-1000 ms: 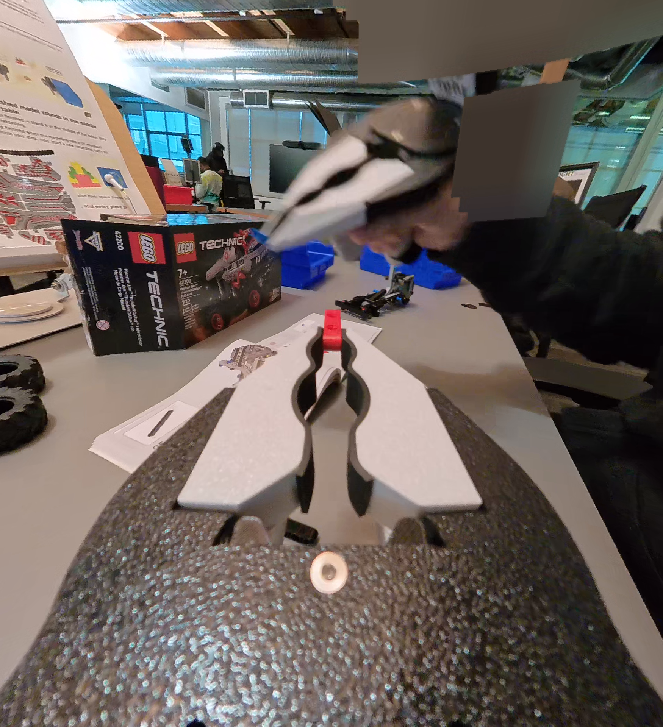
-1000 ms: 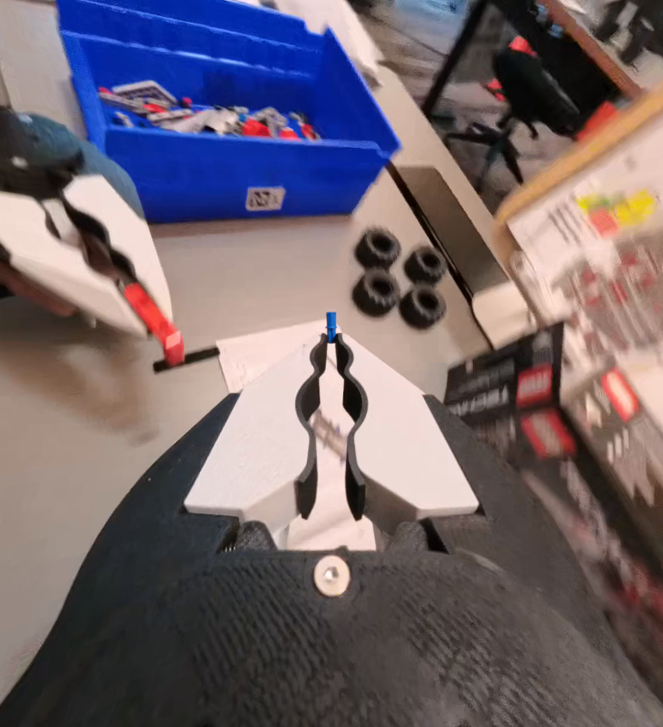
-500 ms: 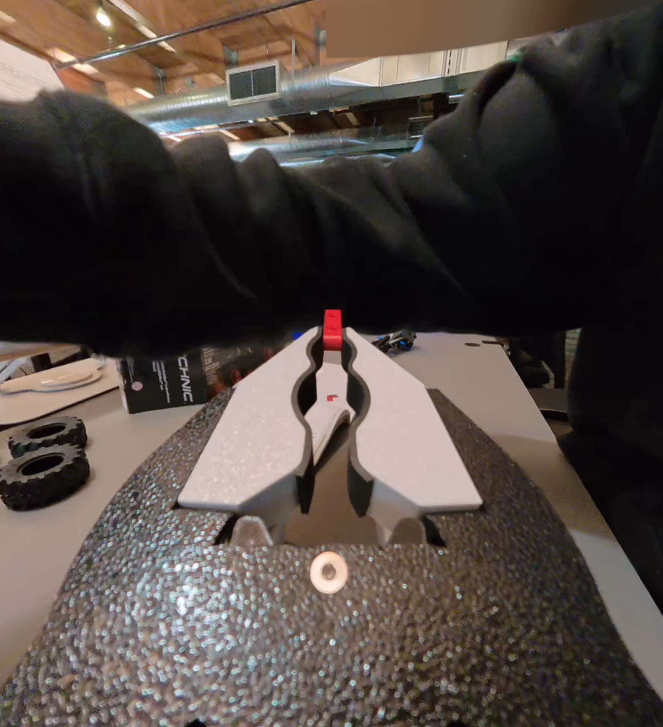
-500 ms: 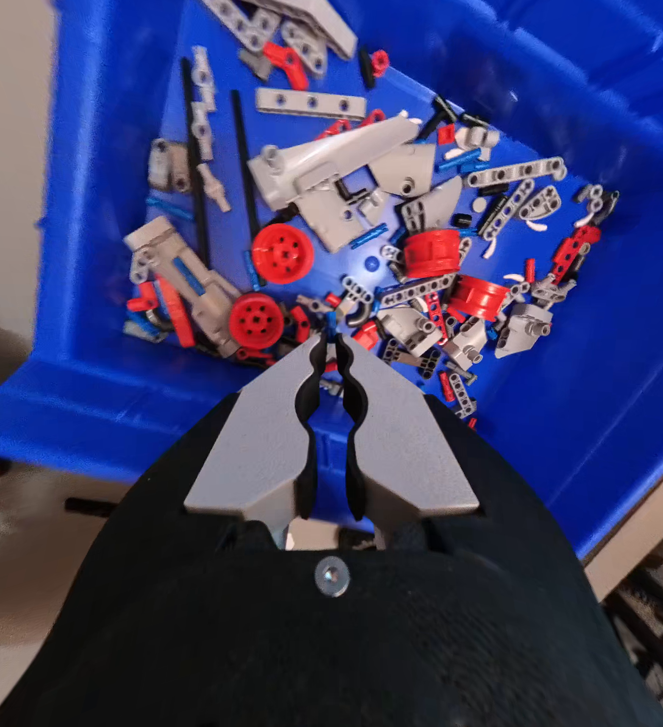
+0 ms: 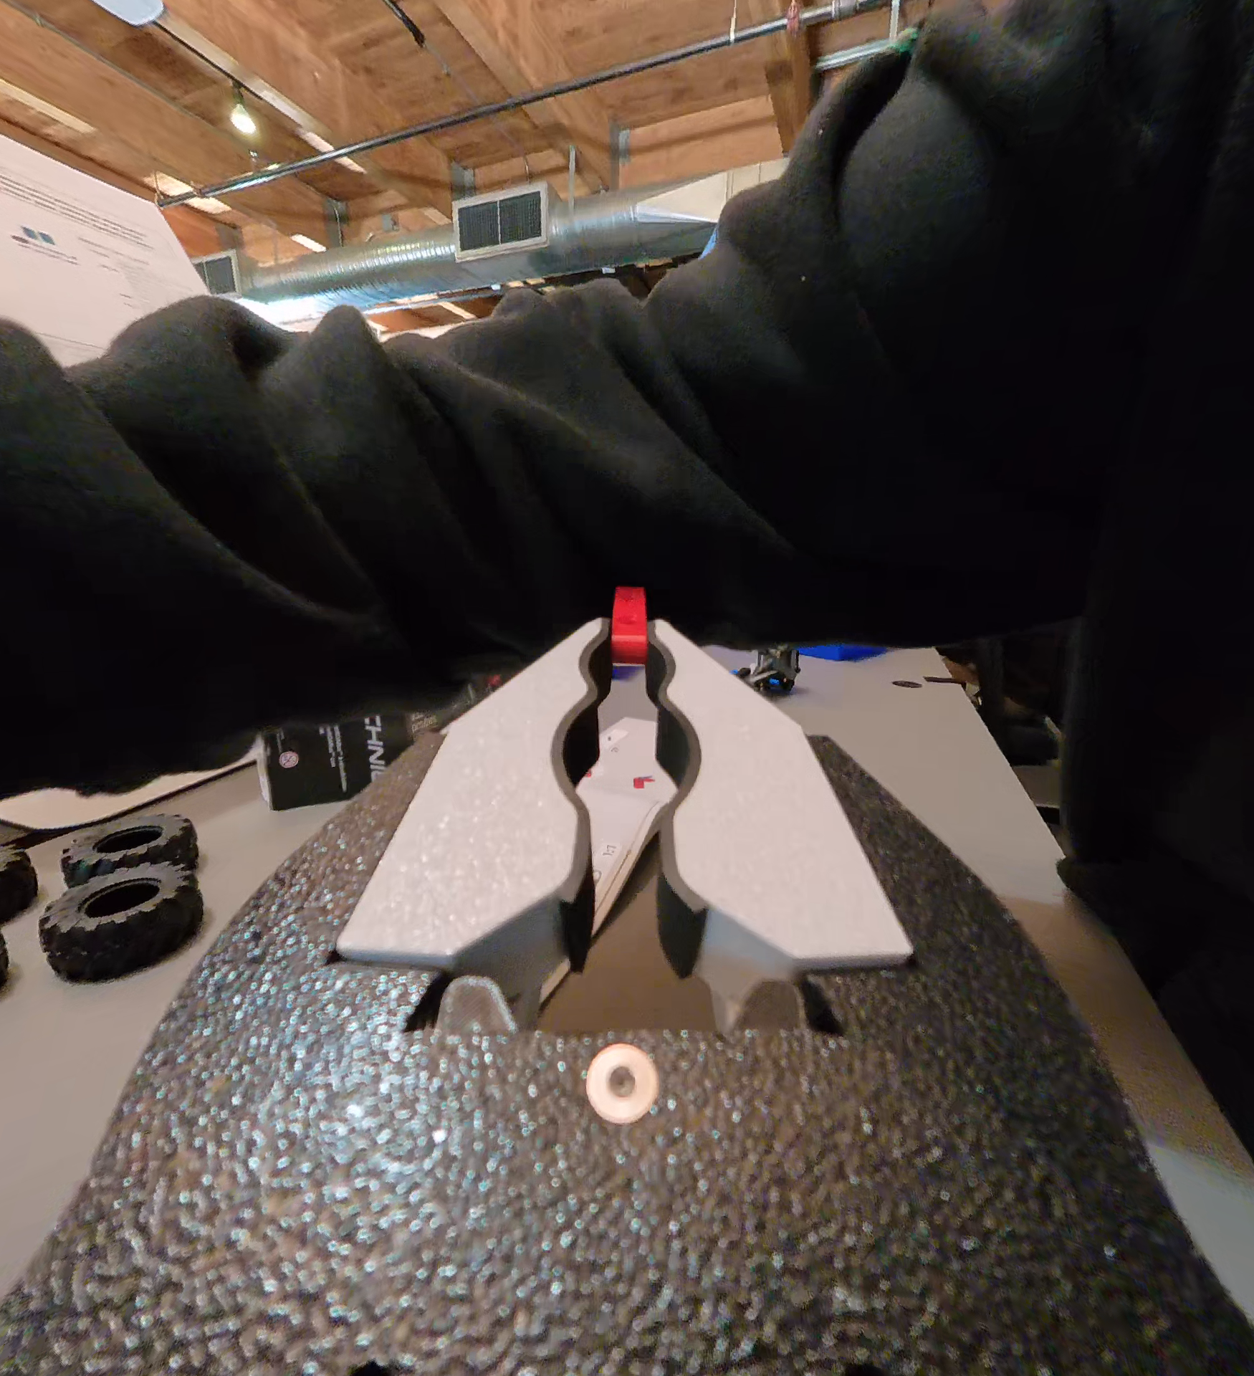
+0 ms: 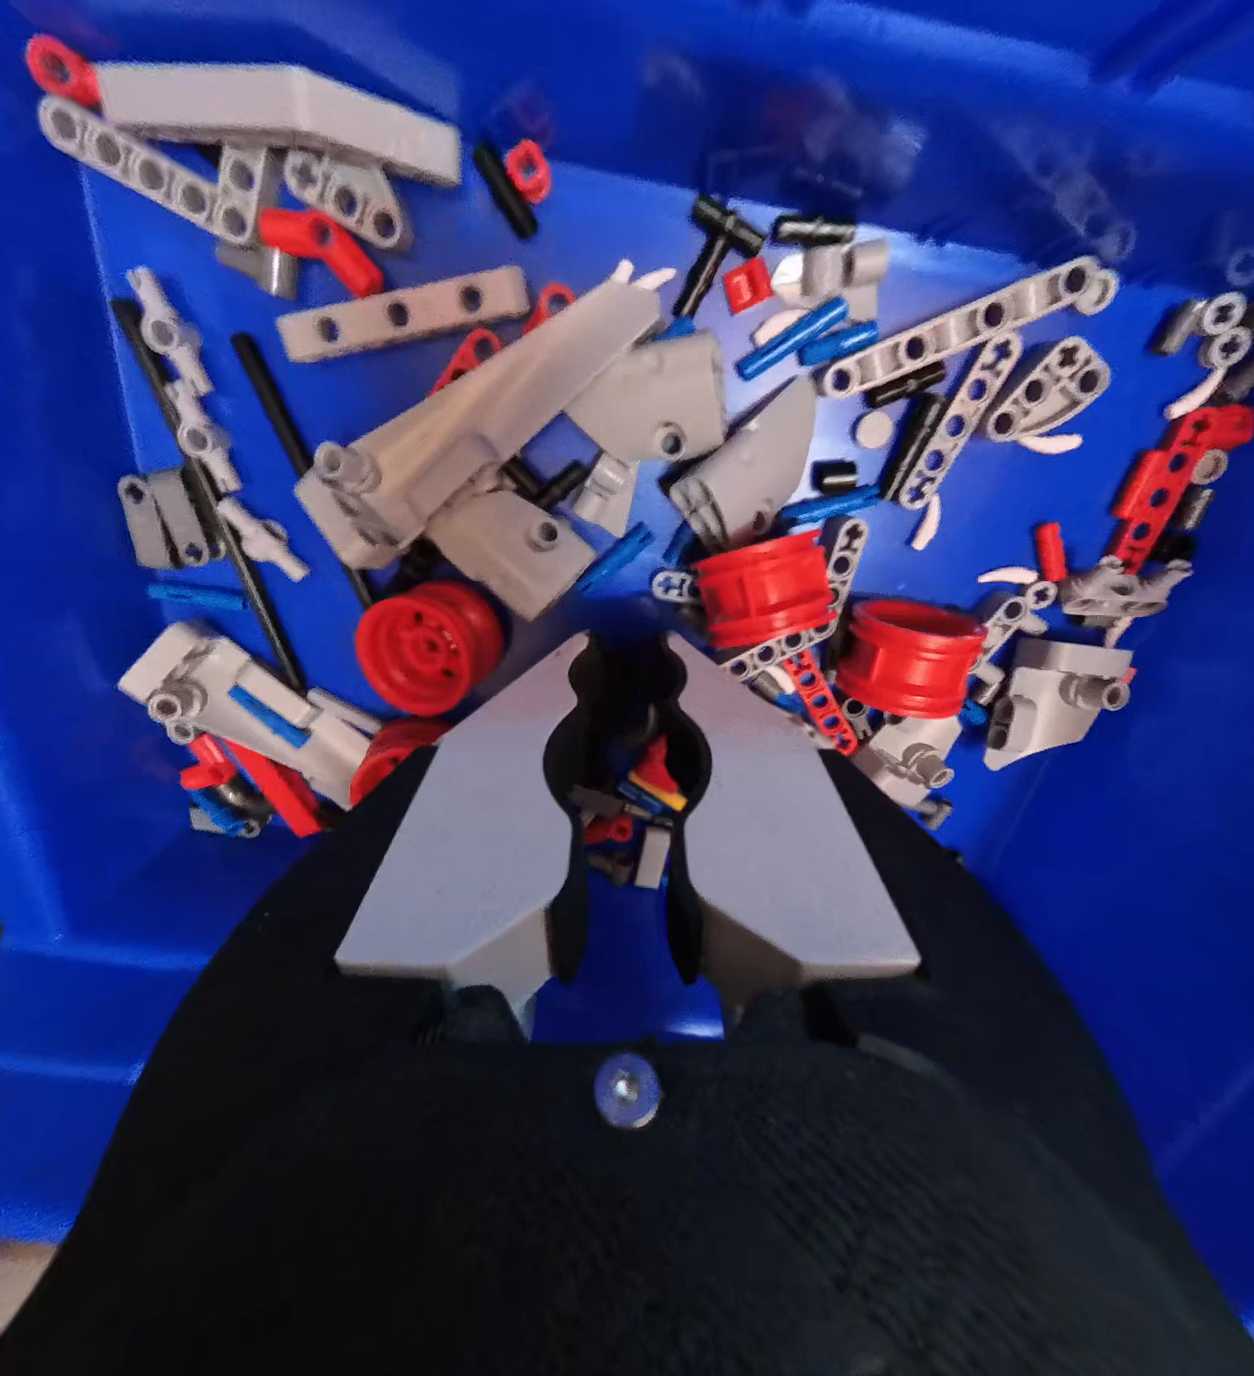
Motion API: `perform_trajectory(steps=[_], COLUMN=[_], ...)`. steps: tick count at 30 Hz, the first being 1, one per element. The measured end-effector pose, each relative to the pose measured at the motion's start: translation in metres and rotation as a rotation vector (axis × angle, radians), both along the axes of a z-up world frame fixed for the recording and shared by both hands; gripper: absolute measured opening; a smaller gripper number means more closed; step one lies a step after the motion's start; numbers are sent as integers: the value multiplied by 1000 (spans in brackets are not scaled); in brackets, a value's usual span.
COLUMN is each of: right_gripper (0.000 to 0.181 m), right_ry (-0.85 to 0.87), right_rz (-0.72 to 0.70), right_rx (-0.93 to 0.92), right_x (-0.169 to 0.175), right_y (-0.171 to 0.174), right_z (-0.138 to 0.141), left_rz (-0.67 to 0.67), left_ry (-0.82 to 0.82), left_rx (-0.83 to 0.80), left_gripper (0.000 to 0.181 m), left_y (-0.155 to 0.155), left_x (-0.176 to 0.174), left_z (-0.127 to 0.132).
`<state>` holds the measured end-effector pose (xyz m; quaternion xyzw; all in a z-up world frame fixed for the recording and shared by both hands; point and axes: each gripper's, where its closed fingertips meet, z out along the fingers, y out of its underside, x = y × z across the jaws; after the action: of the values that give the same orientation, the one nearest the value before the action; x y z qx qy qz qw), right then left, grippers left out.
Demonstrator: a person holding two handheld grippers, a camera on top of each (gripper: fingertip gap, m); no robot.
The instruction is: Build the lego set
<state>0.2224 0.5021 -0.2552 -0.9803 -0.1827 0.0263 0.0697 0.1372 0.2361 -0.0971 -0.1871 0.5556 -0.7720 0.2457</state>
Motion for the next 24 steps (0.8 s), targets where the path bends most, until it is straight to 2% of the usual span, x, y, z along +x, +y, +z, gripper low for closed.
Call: perform_trajectory(steps=[1,4,11,14,15,21,24], right_gripper=[12,7,13,12,5,4,4], right_ry=[11,80,81,60,41,56,94], right_rz=[-9,-45,-123,-144,-142,-94,-58], right_rx=[17,46,-53,-32,-24,-52,-18], right_x=[-3,-14,-11,-9,-6,-8,-13], right_y=[4,14,12,18,21,16,16], right_z=[2,9,-5,-6,-6,-6,7], left_rz=[1,0,10,12,12,18,29], left_ry=[-2,-3,-12,-14,-14,-22,-21], left_rx=[-7,-21,-22,-26,-26,-24,-24], left_gripper=[5,5,5,5,5,5,5], left_y=[1,3,4,5,5,6,8], left_x=[0,-1,-2,-2,-2,-3,-2], left_z=[1,2,4,4,4,5,5])
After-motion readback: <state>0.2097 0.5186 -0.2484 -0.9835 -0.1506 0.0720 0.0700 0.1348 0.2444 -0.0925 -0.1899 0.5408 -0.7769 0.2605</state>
